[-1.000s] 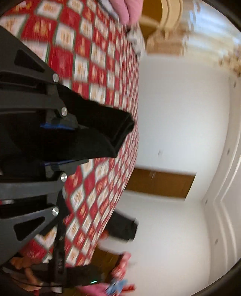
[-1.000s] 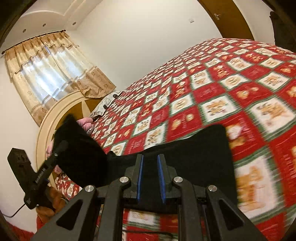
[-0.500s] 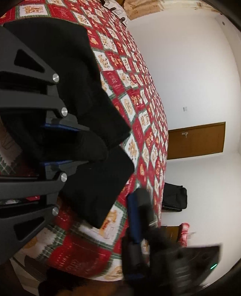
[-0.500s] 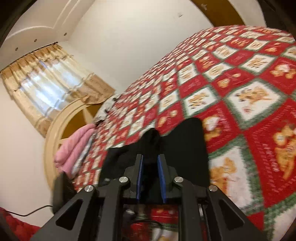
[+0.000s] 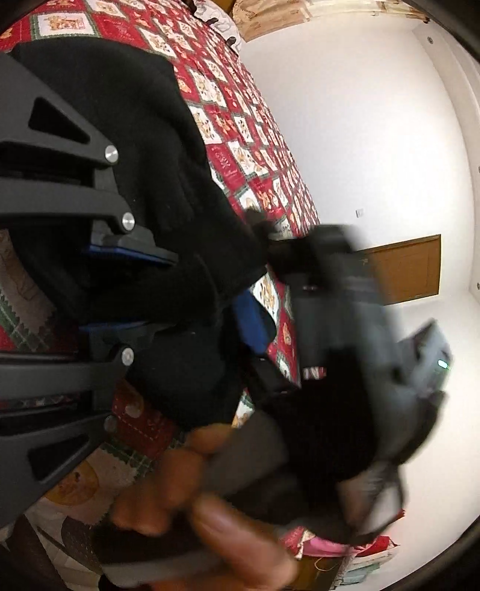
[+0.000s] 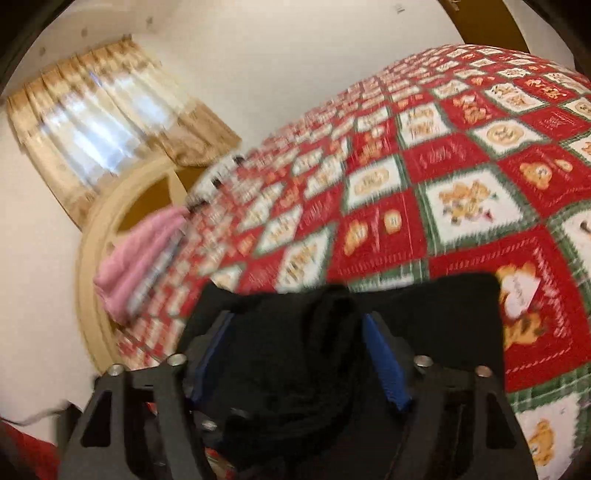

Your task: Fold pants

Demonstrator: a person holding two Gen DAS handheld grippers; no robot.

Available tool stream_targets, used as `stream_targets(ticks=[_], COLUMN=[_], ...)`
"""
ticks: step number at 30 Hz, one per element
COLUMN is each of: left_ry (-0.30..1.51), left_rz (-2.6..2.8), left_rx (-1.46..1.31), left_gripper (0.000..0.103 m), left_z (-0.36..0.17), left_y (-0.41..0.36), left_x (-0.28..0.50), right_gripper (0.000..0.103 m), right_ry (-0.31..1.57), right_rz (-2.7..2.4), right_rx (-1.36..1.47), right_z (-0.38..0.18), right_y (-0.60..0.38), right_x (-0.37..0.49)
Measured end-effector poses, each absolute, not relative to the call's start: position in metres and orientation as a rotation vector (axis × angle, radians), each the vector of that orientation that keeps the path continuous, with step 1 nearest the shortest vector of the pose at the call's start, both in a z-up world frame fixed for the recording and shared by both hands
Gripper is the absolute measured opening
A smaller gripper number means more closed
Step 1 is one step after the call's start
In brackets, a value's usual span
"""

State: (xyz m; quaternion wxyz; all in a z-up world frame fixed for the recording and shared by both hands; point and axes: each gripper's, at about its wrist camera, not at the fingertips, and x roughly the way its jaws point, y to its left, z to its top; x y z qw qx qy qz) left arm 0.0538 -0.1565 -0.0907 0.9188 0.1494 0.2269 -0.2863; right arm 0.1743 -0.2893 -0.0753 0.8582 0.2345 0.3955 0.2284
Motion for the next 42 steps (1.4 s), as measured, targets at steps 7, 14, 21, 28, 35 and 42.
stream_targets(ticks=[7, 14, 21, 28, 35, 42], left_ry=[0.488, 0.490, 0.543, 0.551, 0.546, 0.556], left_rz=[-0.608, -0.678, -0.699, -0.709, -0.686, -0.393], left_rx=[0.298, 0.247, 0.290, 0.295, 0.171, 0.131], left_gripper=[0.027, 0.027, 0.027, 0.038, 0.082, 0.084], left_z=[-0.090, -0.060, -0.079, -0.079, -0.042, -0.040], left_y=[-0.160, -0.176, -0.206, -0.205, -0.138, -0.063], left_x=[0.055, 0.063, 0.078, 0.080, 0.070, 0.089], right_gripper=[0.023, 0.020, 0.020, 0.023, 0.027, 0.027], right_ry=[0.862, 0.787, 0.876, 0.851, 0.718, 0.710], right_rz=[0.479, 0.477, 0.365, 0.311, 0.349, 0.374], right_rx=[0.479, 0.398, 0.344, 0.313, 0.584, 0.235], right_z=[-0.084, -0.040, -0.068, -0.080, -0.043, -0.012], right_y=[-0.295, -0.309, -0.331, -0.328, -0.377, -0.312], right_x=[0.167, 0.153, 0.167, 0.167, 0.131, 0.086])
